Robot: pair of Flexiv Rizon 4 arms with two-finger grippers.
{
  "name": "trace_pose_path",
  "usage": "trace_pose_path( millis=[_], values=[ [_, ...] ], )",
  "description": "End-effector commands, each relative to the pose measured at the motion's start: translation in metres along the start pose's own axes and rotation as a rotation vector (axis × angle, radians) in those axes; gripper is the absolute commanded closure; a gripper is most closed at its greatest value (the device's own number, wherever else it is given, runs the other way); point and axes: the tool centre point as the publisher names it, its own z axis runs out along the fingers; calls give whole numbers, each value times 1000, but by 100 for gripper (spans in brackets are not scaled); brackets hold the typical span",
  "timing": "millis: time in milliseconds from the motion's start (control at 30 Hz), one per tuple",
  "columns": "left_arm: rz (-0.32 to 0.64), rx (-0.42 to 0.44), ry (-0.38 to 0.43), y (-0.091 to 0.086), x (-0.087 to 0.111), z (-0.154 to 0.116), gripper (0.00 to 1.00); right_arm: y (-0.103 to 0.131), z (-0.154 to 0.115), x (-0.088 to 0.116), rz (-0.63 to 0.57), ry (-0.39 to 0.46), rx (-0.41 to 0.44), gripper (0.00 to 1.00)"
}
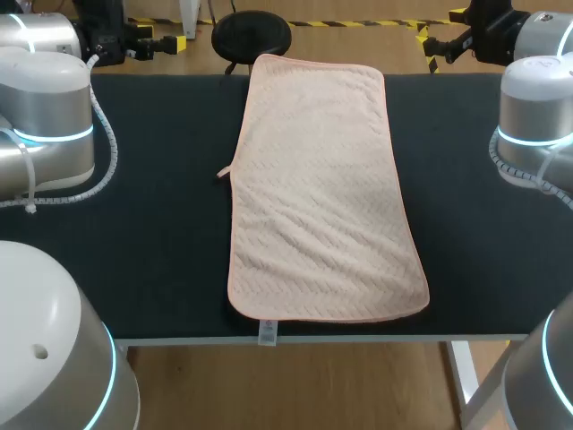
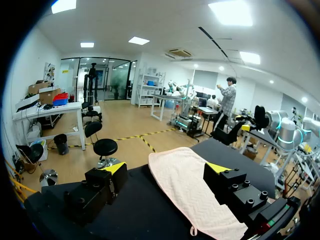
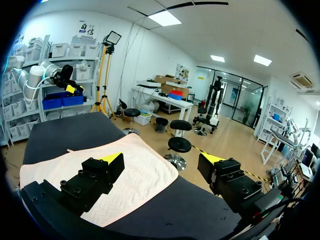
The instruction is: Fold the towel
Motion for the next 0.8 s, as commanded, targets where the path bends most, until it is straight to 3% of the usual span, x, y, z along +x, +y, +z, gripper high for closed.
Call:
trace_pose_path(
  millis=[33,500,533,667,800],
  values=[
    [1,5,-3,1,1,0,0,0,1,0,0,0,0,0],
    [1,5,-3,1,1,0,0,0,1,0,0,0,0,0],
    [73,-46,21,0,4,4,0,0,1,0,0,0,0,0],
    [354,-291,118,-4,20,19,0,-3,3,10,-352,53,241,0],
    [639,-587,236,3,39,34,0,-9,5,26,-693,143,435,0]
  ],
)
